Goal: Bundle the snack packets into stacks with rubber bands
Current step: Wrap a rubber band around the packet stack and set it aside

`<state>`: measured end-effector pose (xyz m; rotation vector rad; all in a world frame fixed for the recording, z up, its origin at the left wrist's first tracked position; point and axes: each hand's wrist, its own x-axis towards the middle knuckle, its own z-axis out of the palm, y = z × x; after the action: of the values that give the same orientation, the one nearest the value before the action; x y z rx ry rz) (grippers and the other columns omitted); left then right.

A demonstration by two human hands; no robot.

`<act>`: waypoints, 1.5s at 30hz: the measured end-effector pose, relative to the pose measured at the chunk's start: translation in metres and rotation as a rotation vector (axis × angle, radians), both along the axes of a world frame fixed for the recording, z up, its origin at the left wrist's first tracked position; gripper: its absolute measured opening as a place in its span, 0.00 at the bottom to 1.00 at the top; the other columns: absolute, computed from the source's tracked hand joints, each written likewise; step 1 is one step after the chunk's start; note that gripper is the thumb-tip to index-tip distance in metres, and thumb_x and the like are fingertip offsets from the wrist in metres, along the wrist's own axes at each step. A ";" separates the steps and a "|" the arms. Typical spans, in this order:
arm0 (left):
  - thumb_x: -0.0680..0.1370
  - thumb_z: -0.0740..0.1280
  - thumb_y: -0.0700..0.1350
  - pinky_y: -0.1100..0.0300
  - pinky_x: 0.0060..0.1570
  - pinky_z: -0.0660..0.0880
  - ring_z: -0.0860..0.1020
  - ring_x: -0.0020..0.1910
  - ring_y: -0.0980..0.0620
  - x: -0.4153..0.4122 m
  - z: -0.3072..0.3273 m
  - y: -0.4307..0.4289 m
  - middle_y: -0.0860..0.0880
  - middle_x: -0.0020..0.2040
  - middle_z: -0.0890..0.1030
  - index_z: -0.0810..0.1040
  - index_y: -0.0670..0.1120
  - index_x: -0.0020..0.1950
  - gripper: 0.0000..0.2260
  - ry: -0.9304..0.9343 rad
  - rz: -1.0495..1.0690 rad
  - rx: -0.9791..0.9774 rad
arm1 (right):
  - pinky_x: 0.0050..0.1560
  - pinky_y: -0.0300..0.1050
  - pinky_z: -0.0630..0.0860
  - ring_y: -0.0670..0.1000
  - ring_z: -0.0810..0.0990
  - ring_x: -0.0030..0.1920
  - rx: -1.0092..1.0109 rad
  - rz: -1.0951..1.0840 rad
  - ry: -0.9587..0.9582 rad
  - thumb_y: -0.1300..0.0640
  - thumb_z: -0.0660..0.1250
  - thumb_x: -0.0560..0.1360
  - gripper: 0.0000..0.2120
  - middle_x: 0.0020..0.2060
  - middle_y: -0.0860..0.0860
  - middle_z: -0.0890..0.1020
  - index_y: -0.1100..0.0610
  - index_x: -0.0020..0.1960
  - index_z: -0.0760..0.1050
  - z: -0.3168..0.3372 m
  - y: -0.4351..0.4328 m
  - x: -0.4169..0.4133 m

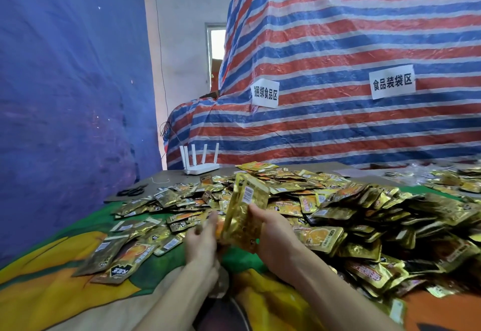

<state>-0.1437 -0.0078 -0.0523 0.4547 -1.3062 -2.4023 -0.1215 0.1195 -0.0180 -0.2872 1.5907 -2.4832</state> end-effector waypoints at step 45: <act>0.68 0.70 0.42 0.49 0.46 0.82 0.84 0.51 0.44 0.022 -0.003 0.012 0.43 0.53 0.85 0.71 0.48 0.68 0.28 0.343 -0.409 -0.595 | 0.41 0.49 0.79 0.56 0.83 0.47 0.199 -0.114 0.104 0.72 0.58 0.69 0.22 0.43 0.55 0.85 0.54 0.57 0.76 -0.021 0.005 -0.021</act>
<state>-0.1213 0.0039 -0.0556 -0.4063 -1.9677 -2.0823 -0.1424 0.1241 -0.0394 -0.3094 1.9306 -2.4003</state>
